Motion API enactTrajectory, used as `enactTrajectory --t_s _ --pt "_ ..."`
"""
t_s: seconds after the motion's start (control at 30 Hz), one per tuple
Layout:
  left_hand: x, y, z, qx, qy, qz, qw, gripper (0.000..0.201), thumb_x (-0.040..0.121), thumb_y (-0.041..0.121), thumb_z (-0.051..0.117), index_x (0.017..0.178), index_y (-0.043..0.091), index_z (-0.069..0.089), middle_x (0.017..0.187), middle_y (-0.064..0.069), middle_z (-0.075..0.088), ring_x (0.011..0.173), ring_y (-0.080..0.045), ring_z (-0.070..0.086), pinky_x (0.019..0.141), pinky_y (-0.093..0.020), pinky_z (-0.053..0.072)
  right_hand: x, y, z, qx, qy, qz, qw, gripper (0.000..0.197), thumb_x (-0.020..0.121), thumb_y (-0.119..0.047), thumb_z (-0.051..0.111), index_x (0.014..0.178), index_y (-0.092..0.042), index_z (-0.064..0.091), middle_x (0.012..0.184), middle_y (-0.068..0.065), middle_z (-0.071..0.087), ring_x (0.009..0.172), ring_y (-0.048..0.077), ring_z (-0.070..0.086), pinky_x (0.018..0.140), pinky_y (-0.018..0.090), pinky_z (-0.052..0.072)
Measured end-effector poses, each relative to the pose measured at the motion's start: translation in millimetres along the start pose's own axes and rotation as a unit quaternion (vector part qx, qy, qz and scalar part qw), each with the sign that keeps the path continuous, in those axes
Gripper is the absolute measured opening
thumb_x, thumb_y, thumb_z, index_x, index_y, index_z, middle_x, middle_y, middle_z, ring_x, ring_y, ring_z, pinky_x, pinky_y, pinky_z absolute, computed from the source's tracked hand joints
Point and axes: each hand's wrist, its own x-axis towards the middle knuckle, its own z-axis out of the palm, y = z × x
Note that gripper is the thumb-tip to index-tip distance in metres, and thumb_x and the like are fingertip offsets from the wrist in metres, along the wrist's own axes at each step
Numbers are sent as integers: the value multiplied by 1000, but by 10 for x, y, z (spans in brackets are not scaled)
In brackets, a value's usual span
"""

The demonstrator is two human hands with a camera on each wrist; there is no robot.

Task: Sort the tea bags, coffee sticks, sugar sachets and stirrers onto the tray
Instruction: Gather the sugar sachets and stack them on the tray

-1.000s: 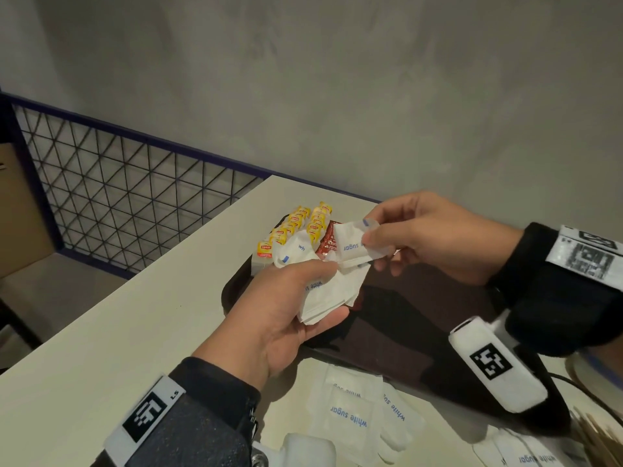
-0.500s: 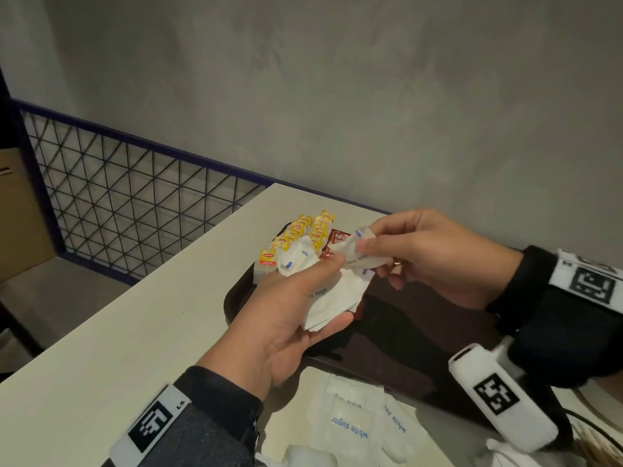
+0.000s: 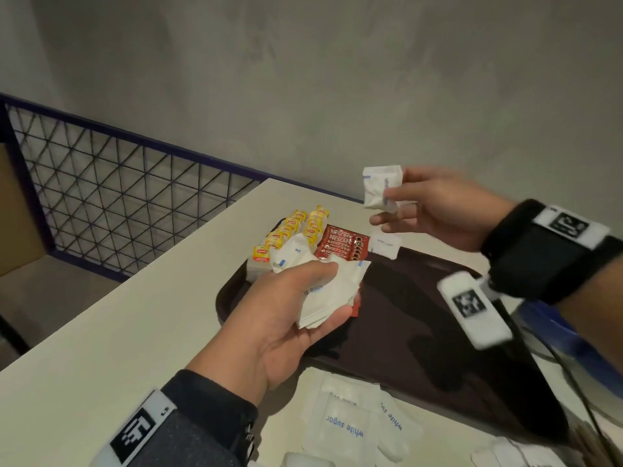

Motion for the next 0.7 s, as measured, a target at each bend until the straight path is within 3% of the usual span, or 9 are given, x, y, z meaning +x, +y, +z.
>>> enactTrajectory --t_s 0.07,0.13,0.2,0.23,0.33,0.47,0.57,0.63,0.7 --pt "10 -15 -4 -7 6 3 1000 39 83 7 81 119 17 68 100 -12 81 93 -31 78 50 -28 58 227 116 -242 -173 23 35 984 20 100 -1 55 119 -3 61 108 20 71 88 35 75 82 44 63" --pt "11 -15 0 -14 1 7 1000 40 83 7 81 119 18 68 99 -12 81 94 -31 78 49 -29 58 426 300 -414 -374 2 73 925 15 98 -5 57 112 -6 62 98 20 74 79 32 76 77 44 64" --pt "14 -21 1 -15 -4 10 1000 40 82 7 81 119 18 68 98 -12 81 93 -31 78 49 -29 58 549 466 -465 -479 -27 108 871 12 96 -9 62 107 -10 64 87 17 76 65 22 73 63 30 60" --pt "16 -26 3 -14 -7 9 1000 39 83 7 80 119 18 69 98 -12 81 91 -31 79 49 -29 57 592 531 -460 -495 -29 112 861 11 95 -10 65 106 -12 65 84 14 76 56 15 70 56 23 55" --pt "20 -44 1 -12 -14 5 1000 36 85 7 79 117 18 69 96 -13 81 83 -30 80 48 -29 58 716 696 -408 -475 0 104 874 18 93 -10 71 109 -13 63 83 12 74 40 5 62 46 17 47" --pt "38 -50 -19 -13 -7 4 1000 38 84 7 80 119 19 68 98 -13 81 86 -31 80 48 -29 58 846 844 -325 -446 49 101 888 38 90 -14 75 124 -12 57 83 9 74 54 16 68 53 23 51" --pt "39 -43 -13 -13 -10 1 1000 38 85 8 79 119 18 68 97 -13 81 81 -30 80 48 -29 58 872 894 -300 -415 71 120 899 56 89 -15 76 136 -9 47 93 12 70 60 21 69 49 23 51" --pt "38 -43 -13 -12 -13 0 1000 37 85 8 79 119 18 68 97 -14 81 80 -30 80 48 -29 58 884 932 -307 -392 76 135 907 67 85 -8 78 142 -7 42 103 17 67 68 28 73 54 31 59" --pt "41 -45 -20 -8 -10 2 1000 37 84 8 79 118 18 68 97 -14 81 82 -30 80 49 -29 58 897 970 -322 -381 85 137 910 74 82 0 79 144 -8 39 102 18 64 77 35 74 70 45 64"
